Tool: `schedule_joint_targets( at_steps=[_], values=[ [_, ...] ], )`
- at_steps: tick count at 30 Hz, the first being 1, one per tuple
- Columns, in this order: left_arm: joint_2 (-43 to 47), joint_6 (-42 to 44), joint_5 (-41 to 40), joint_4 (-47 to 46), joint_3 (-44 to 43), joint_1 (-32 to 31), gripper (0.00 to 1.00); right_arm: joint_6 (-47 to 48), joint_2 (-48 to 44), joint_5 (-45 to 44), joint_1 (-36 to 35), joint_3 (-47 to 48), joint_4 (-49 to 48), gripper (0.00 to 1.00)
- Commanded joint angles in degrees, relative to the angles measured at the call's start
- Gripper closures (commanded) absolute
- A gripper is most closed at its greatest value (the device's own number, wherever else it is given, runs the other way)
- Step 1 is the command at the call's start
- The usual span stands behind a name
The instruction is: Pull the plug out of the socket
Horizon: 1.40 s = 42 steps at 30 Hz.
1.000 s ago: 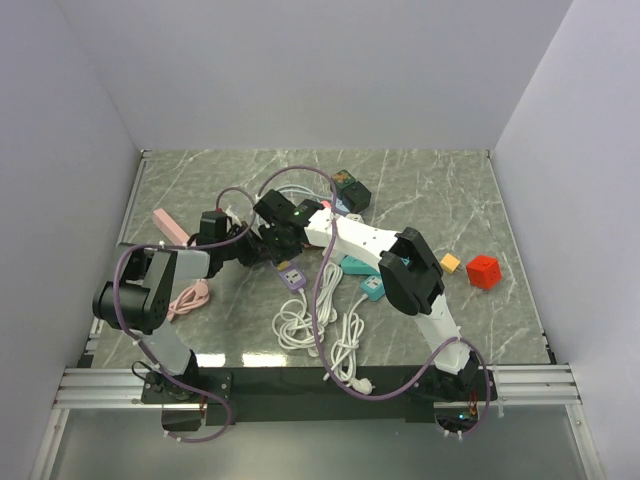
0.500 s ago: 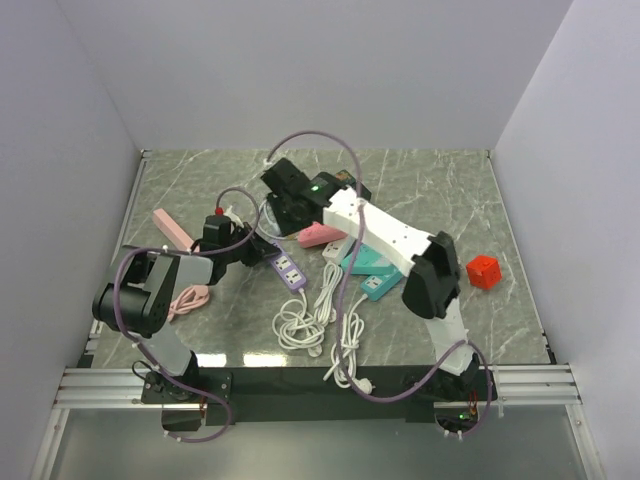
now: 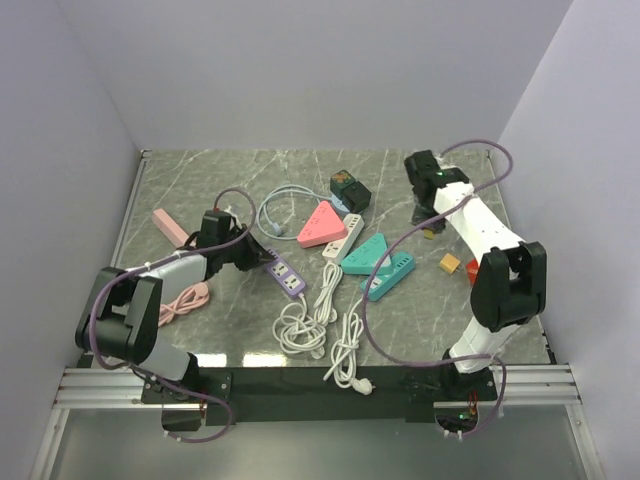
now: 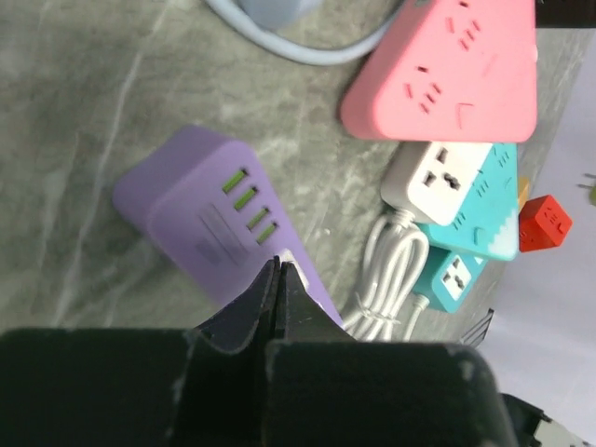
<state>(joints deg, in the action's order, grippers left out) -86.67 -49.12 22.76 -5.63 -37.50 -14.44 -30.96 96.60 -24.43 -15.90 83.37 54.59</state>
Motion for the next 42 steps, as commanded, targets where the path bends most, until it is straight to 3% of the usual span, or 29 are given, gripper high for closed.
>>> schedule_joint_targets(
  at_steps=[1,7,11,17,18,19,23,25,31,36,42],
  values=[
    [4.49,2.98,-1.76,9.22,-5.82,-0.59,0.99,-6.3,0.43,-3.35,6.2,-2.51,0.26,1.0],
    [8.1,5.44,-4.22,14.24,-7.94,-1.12,0.99,-9.12,8.16,-2.03,13.96,1.17,0.43,1.0],
    [10.55,5.27,-4.74,16.26,-7.94,-1.82,0.99,-9.29,14.83,-4.31,15.64,6.27,3.94,0.92],
    [10.12,5.71,-11.93,24.69,-11.54,-6.56,0.82,-10.44,16.08,-5.2,18.53,4.87,3.95,0.81],
    [9.95,5.62,-13.17,25.57,-11.9,-7.27,0.79,-10.52,16.08,-4.93,18.8,4.52,3.95,0.73],
    [9.68,5.44,-14.31,26.19,-12.51,-7.97,0.7,-10.52,16.08,-4.58,18.98,4.52,4.12,0.54],
    [7.84,2.64,-19.85,29.53,-14.44,-11.83,0.45,-9.83,13.98,-3.0,18.98,4.96,4.21,0.07],
    [7.05,1.14,-22.58,31.81,-15.76,-13.07,0.36,-9.3,12.57,-2.38,18.98,5.22,4.12,0.05],
    [1.7,-6.93,-31.19,36.12,-19.19,-17.81,0.29,-7.71,5.82,-1.33,18.54,7.95,6.67,0.04],
    [-5.34,-11.34,-33.13,38.58,-22.26,-19.05,0.28,-5.43,-0.35,1.92,16.17,8.12,7.29,0.03],
    [-13.07,-12.31,-33.05,37.97,-25.87,-19.93,0.29,-4.72,-5.71,2.89,8.44,8.21,8.16,0.02]
  ],
)
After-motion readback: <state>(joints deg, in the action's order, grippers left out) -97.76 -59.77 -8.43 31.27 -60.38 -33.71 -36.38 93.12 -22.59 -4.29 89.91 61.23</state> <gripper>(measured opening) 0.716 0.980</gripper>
